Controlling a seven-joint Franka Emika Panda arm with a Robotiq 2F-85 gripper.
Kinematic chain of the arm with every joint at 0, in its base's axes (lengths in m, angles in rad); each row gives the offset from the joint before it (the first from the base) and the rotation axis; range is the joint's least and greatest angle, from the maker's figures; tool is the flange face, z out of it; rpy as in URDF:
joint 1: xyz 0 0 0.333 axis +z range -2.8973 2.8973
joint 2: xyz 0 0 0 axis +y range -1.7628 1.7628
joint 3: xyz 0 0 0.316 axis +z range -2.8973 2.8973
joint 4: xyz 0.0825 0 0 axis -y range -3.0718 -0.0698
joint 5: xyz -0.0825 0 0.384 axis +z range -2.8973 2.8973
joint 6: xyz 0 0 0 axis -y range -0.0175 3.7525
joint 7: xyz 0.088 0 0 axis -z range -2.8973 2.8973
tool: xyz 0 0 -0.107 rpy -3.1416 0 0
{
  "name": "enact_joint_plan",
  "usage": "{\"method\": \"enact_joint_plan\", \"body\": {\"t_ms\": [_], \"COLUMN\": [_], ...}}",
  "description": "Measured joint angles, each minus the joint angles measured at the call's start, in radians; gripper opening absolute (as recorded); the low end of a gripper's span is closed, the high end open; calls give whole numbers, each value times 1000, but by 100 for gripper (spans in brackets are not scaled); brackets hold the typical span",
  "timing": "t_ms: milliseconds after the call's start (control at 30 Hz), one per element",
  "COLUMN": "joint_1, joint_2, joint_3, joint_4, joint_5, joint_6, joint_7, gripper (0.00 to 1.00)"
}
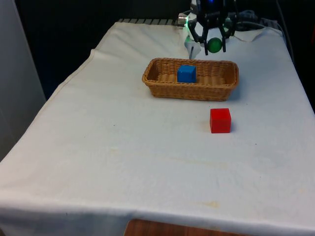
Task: Place all non-red objects into the basket.
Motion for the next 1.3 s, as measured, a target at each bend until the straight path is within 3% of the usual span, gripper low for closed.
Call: {"method": "enact_joint_plan", "body": {"t_ms": [400, 867, 1300], "joint_1": [0, 1, 1], "joint_2": [22, 149, 183], "joint_3": [36, 70, 70], "joint_4": [-59, -61, -61], "joint_5": [2, 2, 2], "joint_6": [88, 219, 245], "joint_7": [53, 115, 119], "gripper": [0, 0, 0]}}
